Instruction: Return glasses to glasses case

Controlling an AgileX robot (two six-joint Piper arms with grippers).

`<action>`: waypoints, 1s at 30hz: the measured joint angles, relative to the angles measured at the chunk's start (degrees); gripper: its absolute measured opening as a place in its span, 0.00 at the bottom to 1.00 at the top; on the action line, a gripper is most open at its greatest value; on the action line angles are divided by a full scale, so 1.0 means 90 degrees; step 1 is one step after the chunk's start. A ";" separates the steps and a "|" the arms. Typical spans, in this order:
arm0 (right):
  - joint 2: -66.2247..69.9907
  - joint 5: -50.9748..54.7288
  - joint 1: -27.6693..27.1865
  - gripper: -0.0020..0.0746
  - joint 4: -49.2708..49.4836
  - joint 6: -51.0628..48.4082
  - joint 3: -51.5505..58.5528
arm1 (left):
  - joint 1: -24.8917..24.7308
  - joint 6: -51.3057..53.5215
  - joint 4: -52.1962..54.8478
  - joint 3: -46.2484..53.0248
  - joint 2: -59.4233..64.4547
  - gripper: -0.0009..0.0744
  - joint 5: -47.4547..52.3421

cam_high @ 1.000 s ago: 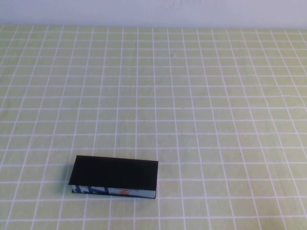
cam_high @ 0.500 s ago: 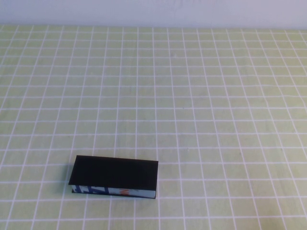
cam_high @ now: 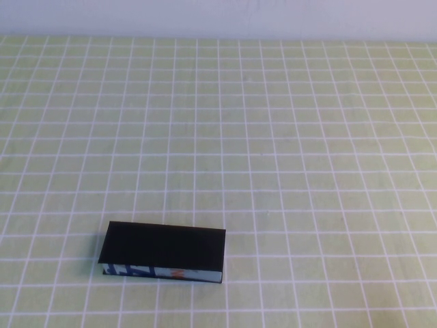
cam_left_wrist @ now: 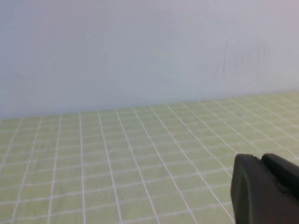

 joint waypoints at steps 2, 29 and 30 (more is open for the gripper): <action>0.0000 0.0000 0.0000 0.01 0.0000 -0.0003 0.0000 | 0.0130 -0.0632 0.0570 0.0000 0.0000 0.01 -0.0323; -0.0002 0.0000 0.0000 0.01 0.0000 -0.0014 0.0000 | 0.0741 -0.1566 0.1468 0.0000 -0.0163 0.01 0.2387; -0.0002 0.0000 0.0000 0.01 0.0000 -0.0014 0.0000 | 0.0741 -0.1566 0.1468 0.0000 -0.0163 0.01 0.2387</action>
